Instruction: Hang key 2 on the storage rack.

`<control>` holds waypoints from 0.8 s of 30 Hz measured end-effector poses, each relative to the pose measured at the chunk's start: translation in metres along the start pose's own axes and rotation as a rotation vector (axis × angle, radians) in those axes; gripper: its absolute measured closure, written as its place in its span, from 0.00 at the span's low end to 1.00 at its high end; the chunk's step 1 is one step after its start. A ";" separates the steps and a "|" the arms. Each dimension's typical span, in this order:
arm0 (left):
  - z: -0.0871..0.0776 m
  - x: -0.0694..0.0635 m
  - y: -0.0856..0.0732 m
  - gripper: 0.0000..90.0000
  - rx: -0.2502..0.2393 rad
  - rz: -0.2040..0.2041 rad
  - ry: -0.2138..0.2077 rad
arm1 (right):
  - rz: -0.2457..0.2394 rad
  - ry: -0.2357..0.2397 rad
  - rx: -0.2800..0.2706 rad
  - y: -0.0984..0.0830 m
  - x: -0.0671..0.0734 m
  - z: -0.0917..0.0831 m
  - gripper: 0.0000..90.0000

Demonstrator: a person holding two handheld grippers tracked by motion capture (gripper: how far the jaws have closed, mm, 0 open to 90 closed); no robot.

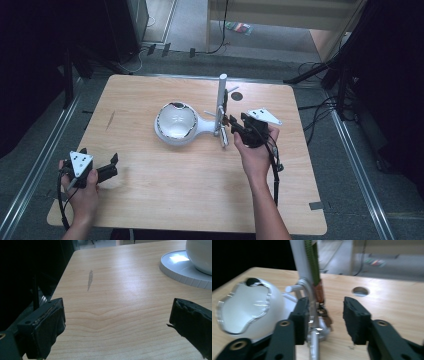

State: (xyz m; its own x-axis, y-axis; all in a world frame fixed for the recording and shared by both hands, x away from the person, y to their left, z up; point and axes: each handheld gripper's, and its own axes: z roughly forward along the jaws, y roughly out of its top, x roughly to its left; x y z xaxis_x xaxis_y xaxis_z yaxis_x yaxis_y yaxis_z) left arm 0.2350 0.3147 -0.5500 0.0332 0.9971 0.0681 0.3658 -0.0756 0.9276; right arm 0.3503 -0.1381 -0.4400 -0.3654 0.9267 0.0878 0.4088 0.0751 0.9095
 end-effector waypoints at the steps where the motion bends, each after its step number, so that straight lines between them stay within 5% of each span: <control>1: 0.000 0.000 0.000 0.01 0.000 -0.001 -0.001 | -0.001 -0.003 -0.005 0.000 0.000 0.000 0.49; 5: -0.001 0.000 0.000 0.01 -0.001 0.000 0.000 | 0.002 -0.073 0.018 0.001 0.003 -0.001 0.16; 9: -0.001 0.000 0.000 0.01 0.001 -0.004 -0.001 | -0.041 -0.109 0.041 -0.003 0.005 -0.003 0.01; 13: -0.001 0.000 0.000 0.01 0.002 -0.003 0.000 | -0.030 -0.068 0.033 -0.006 0.002 -0.007 0.00; 24: 0.000 0.000 0.000 0.01 0.006 -0.006 -0.002 | -0.017 -0.102 0.064 -0.016 -0.011 -0.014 0.00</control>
State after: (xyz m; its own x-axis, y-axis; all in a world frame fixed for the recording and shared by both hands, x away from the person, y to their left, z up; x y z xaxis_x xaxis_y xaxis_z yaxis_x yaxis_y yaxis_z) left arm 0.2347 0.3150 -0.5499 0.0331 0.9975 0.0619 0.3717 -0.0698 0.9257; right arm 0.3361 -0.1548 -0.4501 -0.2868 0.9576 0.0275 0.4568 0.1114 0.8826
